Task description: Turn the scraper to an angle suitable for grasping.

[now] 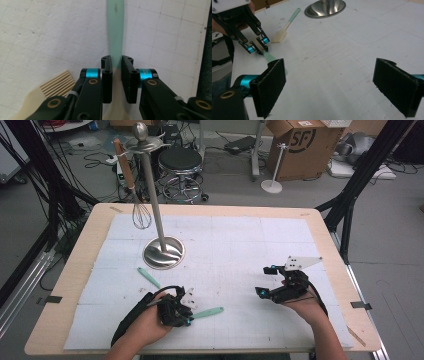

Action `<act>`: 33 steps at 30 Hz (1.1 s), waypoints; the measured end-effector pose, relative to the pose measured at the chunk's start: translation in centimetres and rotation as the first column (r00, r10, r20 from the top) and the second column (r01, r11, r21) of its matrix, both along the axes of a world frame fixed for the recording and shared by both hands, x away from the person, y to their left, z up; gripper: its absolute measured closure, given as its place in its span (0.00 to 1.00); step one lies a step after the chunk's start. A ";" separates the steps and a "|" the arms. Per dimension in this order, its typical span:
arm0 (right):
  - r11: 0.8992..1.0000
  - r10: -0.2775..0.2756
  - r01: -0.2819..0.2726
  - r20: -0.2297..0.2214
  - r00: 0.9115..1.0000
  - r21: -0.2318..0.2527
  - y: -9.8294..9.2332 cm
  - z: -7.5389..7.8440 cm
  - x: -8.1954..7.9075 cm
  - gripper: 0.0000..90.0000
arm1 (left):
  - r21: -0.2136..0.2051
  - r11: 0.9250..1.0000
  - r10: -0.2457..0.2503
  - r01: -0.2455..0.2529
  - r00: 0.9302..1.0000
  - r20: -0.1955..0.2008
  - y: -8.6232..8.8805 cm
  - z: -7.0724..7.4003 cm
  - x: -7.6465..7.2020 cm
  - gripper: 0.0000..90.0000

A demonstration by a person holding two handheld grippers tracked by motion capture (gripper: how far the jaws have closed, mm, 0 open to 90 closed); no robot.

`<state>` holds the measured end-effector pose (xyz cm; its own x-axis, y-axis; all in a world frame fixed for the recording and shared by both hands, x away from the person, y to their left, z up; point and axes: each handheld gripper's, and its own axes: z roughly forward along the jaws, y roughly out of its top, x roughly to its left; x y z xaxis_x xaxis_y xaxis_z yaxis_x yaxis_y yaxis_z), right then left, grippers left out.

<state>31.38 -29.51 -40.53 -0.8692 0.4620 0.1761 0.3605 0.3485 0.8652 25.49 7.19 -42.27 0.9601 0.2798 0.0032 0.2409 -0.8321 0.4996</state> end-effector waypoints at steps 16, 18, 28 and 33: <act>1.000 -0.007 0.007 -0.003 1.000 0.008 -0.3 0.1 0.0 0.12 | -0.290 0.957 0.009 -0.014 1.000 -0.020 3.0 0.9 0.0 0.90; 1.000 -0.006 0.006 -0.002 1.000 0.009 -0.2 0.1 0.0 0.12 | -0.309 0.951 0.008 -0.012 1.000 -0.017 3.2 1.3 0.0 0.90; 1.000 -0.007 0.007 -0.006 1.000 0.009 -0.3 0.2 -0.1 0.12 | -0.398 0.917 -0.008 0.011 1.000 0.008 3.1 3.1 0.4 0.90; 1.000 -0.006 0.006 0.001 1.000 0.015 -0.3 0.1 0.0 0.12 | -0.435 0.900 0.004 0.003 1.000 0.017 3.3 3.5 0.5 0.90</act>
